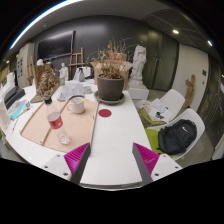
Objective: Pour water
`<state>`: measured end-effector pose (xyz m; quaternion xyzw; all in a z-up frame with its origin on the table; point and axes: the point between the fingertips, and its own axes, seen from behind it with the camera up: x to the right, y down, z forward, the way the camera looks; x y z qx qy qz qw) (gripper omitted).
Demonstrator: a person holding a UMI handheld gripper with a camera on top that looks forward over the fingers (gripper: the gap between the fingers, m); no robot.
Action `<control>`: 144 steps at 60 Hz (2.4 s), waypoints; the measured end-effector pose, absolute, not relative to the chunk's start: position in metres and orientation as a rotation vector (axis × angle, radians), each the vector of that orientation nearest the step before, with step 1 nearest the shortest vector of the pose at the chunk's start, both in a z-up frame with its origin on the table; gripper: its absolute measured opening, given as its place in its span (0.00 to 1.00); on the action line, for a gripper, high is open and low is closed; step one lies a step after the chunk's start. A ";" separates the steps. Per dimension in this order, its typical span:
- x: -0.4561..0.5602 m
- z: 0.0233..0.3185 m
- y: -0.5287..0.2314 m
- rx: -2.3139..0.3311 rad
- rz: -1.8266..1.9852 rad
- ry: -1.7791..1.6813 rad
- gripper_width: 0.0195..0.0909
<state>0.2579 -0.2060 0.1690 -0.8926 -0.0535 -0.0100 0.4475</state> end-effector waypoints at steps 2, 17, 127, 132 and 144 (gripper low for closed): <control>0.257 0.168 -0.207 -2.211 -0.021 -0.136 0.93; 0.178 0.139 -0.226 -2.200 0.035 -0.217 0.94; 0.190 0.209 0.172 -1.464 -1.231 -1.067 0.04; 0.178 0.203 0.195 -1.327 -1.338 -1.214 0.03; 0.166 0.186 0.228 -1.143 -1.506 -1.414 0.04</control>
